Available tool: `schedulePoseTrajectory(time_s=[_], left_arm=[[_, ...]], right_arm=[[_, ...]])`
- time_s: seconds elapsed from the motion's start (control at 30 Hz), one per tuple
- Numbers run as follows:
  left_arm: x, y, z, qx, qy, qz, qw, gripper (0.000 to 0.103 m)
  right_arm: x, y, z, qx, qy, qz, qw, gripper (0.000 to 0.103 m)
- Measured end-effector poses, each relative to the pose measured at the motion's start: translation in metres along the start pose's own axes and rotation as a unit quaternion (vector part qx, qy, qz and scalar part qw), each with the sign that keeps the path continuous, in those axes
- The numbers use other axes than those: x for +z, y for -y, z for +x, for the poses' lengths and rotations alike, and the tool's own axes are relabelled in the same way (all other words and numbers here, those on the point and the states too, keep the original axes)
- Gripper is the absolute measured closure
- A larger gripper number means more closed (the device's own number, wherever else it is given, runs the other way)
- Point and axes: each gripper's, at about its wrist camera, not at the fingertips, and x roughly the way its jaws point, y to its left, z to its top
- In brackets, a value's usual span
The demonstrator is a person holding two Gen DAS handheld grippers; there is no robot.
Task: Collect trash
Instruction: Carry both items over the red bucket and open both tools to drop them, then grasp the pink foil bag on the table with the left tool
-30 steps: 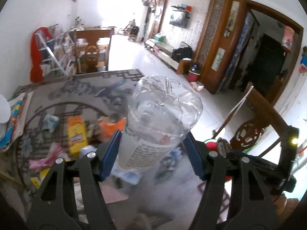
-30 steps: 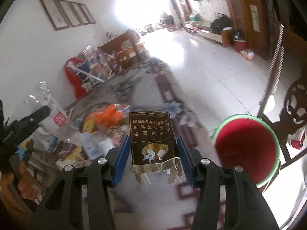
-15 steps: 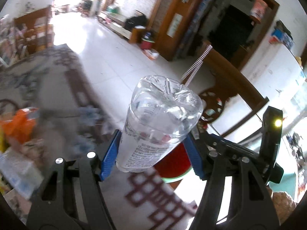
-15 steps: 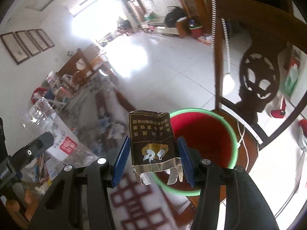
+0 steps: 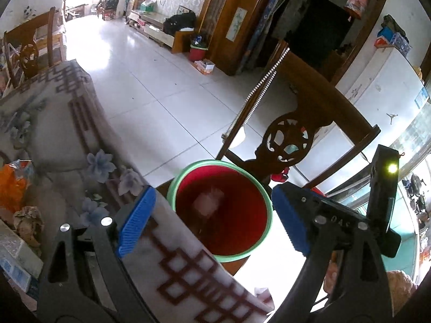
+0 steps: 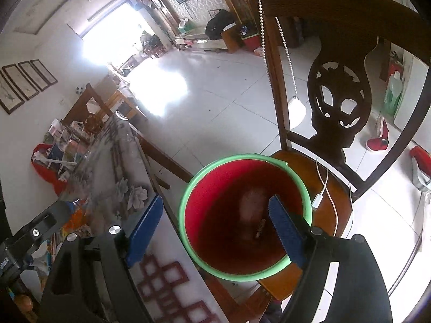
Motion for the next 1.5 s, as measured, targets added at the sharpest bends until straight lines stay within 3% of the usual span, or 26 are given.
schedulePoseTrajectory(time_s=[0.17,0.33,0.53,0.67,0.73,0.8,0.87,0.97,1.13,1.2,1.3,1.4,1.43,1.5], left_arm=[[-0.007,-0.012,-0.034,0.039,0.033,0.012,0.9986,0.017],[-0.019,-0.049,-0.078,0.082,0.066,-0.016,0.9943,0.017],[-0.042,-0.124,-0.142,0.157,0.097,-0.066,0.9807,0.014],[-0.065,-0.186,-0.191,0.239,0.106,-0.061,0.9633,0.007],[-0.077,-0.219,-0.208,0.268,0.096,-0.061,0.9567,0.006],[-0.089,-0.260,-0.218,0.299,0.065,-0.065,0.9499,0.006],[-0.101,-0.292,-0.217,0.309,0.028,-0.069,0.9483,0.006],[-0.123,-0.336,-0.200,0.310,-0.040,-0.080,0.9466,0.006],[-0.143,-0.381,-0.173,0.282,-0.081,-0.110,0.9497,0.006],[-0.146,-0.391,-0.161,0.265,-0.093,-0.120,0.9521,0.012],[-0.151,-0.402,-0.147,0.239,-0.115,-0.135,0.9549,0.029],[-0.154,-0.406,-0.140,0.221,-0.119,-0.150,0.9564,0.060],[-0.155,-0.407,-0.140,0.217,-0.120,-0.157,0.9559,0.078],[-0.159,-0.407,-0.145,0.210,-0.112,-0.173,0.9557,0.088]], right_arm=[[-0.001,-0.020,-0.001,0.005,0.004,-0.018,1.000,0.024],[-0.009,-0.055,0.006,0.017,-0.003,-0.049,0.999,0.024],[-0.028,-0.110,0.016,0.036,-0.016,-0.095,0.995,0.023],[-0.047,-0.149,0.022,0.051,-0.029,-0.119,0.991,0.023],[-0.057,-0.166,0.022,0.055,-0.033,-0.128,0.990,0.023],[-0.070,-0.186,0.023,0.059,-0.038,-0.142,0.987,0.023],[-0.084,-0.204,0.023,0.064,-0.044,-0.152,0.985,0.023],[-0.108,-0.231,0.021,0.072,-0.051,-0.162,0.983,0.023],[-0.137,-0.264,0.017,0.081,-0.060,-0.171,0.980,0.023],[-0.148,-0.277,0.014,0.089,-0.063,-0.179,0.978,0.022],[-0.163,-0.298,0.008,0.105,-0.072,-0.196,0.972,0.022],[-0.175,-0.321,0.004,0.117,-0.075,-0.218,0.966,0.020],[-0.177,-0.327,0.004,0.119,-0.075,-0.227,0.964,0.018],[-0.179,-0.341,0.008,0.119,-0.078,-0.249,0.958,0.017]])
